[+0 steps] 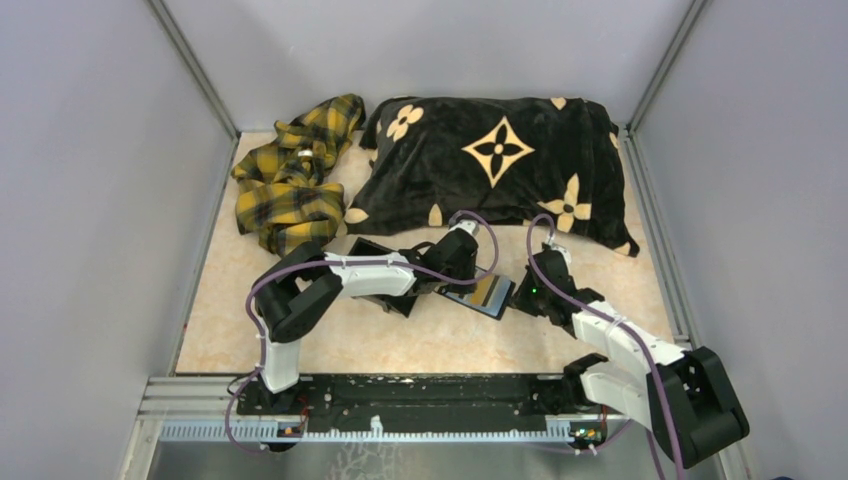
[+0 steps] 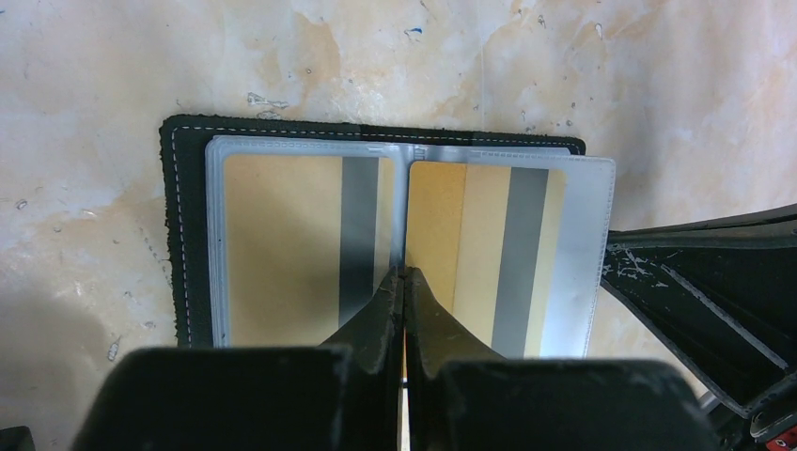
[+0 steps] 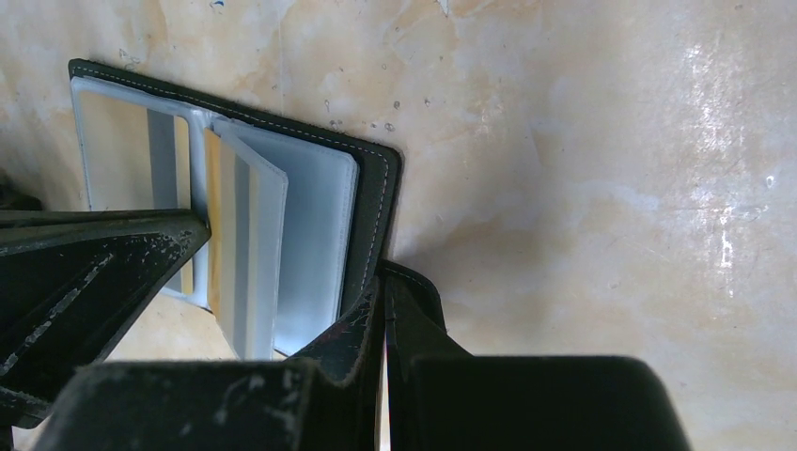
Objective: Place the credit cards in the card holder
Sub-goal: Insert the credit card into the card holder.
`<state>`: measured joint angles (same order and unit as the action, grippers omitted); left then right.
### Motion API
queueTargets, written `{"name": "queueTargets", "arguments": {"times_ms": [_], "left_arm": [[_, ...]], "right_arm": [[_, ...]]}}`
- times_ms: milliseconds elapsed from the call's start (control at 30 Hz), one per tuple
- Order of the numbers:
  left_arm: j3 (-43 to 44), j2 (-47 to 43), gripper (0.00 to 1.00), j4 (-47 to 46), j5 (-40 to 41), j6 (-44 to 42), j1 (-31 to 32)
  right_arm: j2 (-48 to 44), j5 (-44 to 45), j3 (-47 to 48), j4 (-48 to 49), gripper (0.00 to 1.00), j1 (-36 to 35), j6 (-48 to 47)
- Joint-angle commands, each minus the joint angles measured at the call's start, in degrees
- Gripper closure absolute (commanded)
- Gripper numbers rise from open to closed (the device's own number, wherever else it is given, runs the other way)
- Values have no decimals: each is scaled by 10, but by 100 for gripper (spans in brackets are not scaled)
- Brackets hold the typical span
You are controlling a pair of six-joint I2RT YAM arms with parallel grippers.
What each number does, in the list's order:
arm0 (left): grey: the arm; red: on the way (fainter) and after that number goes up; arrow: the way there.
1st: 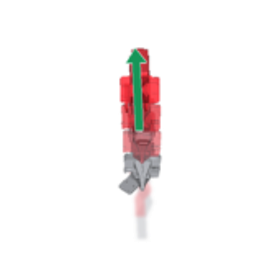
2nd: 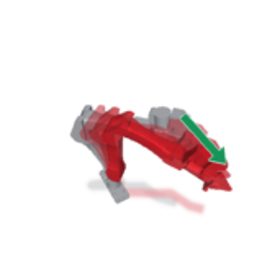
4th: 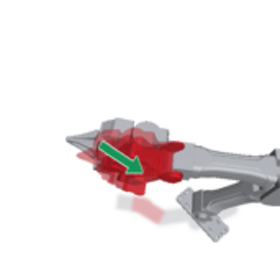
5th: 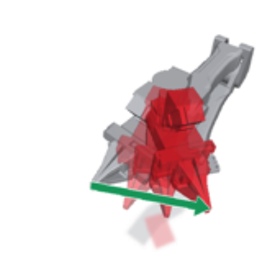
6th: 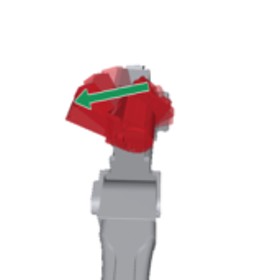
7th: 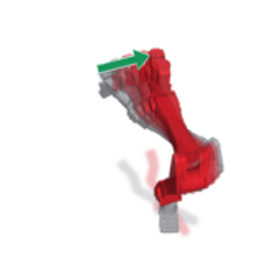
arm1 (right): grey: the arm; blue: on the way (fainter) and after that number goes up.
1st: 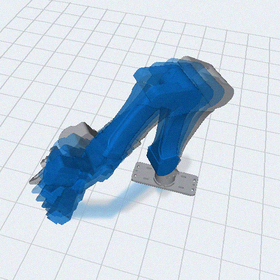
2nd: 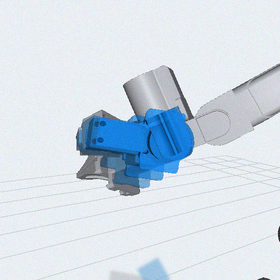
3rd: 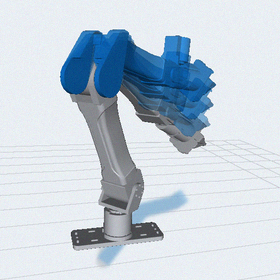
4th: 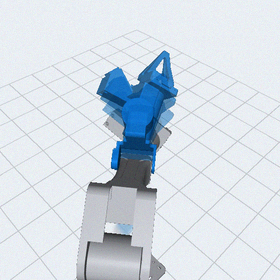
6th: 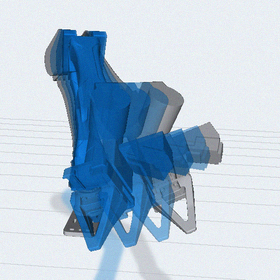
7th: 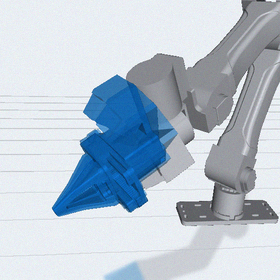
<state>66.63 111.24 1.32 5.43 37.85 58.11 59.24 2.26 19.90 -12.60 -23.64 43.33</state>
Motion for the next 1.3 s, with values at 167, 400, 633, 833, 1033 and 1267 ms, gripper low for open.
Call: {"name": "queueTargets", "arguments": {"times_ms": [167, 400, 633, 833, 1033, 1267], "left_arm": [[-15, -10, 98, -25, -12, -3, 5], [-23, -16, 98, -56, -36, 4, 8], [-24, -25, 97, -67, -44, 9, 13], [-27, -42, 96, -70, -36, 10, 13], [-26, -46, 95, -74, -39, 10, 13], [-10, -34, 88, -35, -26, 4, 13]], "right_arm": [[20, 6, -14, 15, 100, -4, 1], [23, 3, -14, 19, 100, -4, 0], [22, 3, -15, 19, 100, -4, 0], [22, 2, -16, 21, 100, -5, 0], [19, 2, -16, 19, 100, -4, 0], [14, 3, -13, 12, 100, -4, 0]]}}
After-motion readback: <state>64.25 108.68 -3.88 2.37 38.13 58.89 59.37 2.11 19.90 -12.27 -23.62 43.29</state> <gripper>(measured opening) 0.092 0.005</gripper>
